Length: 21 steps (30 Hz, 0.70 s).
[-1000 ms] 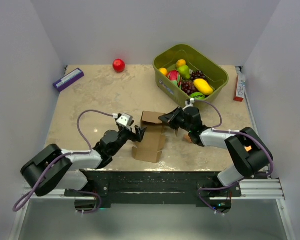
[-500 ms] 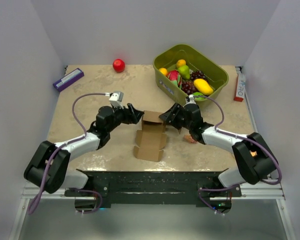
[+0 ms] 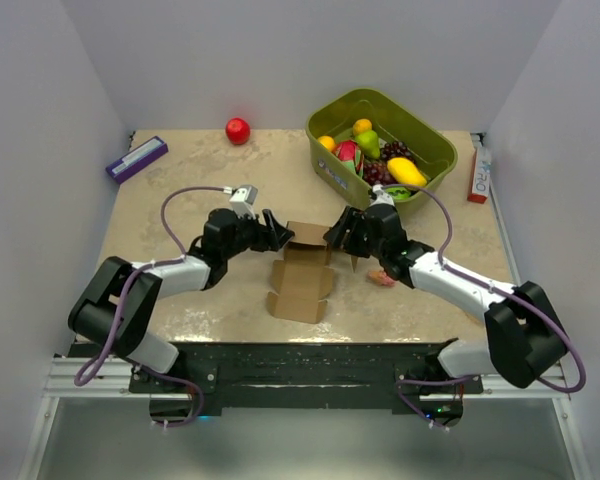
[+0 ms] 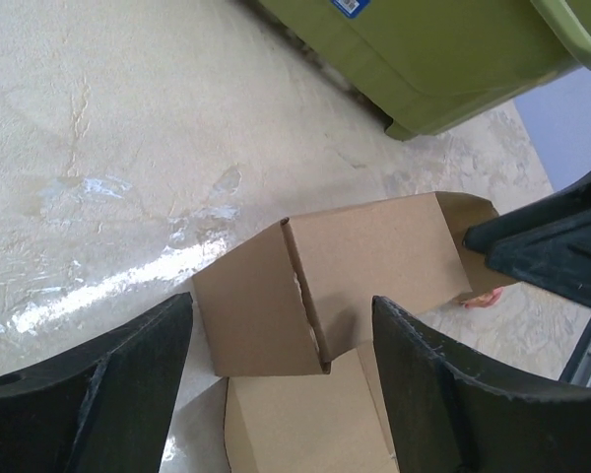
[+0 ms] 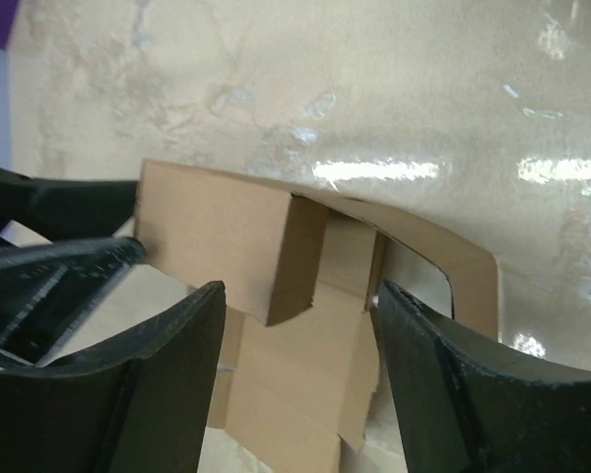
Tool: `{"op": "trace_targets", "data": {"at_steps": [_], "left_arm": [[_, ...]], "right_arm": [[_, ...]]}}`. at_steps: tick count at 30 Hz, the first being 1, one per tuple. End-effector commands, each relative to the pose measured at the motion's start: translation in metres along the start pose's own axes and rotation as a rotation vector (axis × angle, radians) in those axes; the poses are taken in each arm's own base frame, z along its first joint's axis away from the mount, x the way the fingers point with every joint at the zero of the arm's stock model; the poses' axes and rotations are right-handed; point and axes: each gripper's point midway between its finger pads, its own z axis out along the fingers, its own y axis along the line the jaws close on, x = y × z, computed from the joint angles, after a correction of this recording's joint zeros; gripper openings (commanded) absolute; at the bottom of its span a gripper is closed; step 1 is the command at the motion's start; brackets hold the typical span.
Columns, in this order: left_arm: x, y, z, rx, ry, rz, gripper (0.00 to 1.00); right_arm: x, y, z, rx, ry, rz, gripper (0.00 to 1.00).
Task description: Fold the paper box
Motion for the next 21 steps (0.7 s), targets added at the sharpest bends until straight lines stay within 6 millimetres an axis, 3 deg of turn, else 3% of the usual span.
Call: {"op": "trace_targets", "data": {"at_steps": [1,13,19,21], "left_arm": [[-0.030,-0.016,0.009,0.064,-0.077,0.019,0.75],[-0.025,-0.010,0.022,0.064,-0.070,0.010,0.63],[-0.022,-0.007,0.024,0.060,-0.064,0.013,0.57],[-0.021,-0.005,0.024,0.053,-0.065,0.017,0.56]], "right_arm": [[0.000,0.003,-0.004,0.028,-0.012,-0.073,0.62],[0.022,-0.020,0.021,0.119,0.038,-0.088,0.42],[0.023,-0.021,0.026,0.111,0.035,-0.081,0.40],[0.019,-0.017,0.022,0.100,0.021,-0.079,0.44]]}}
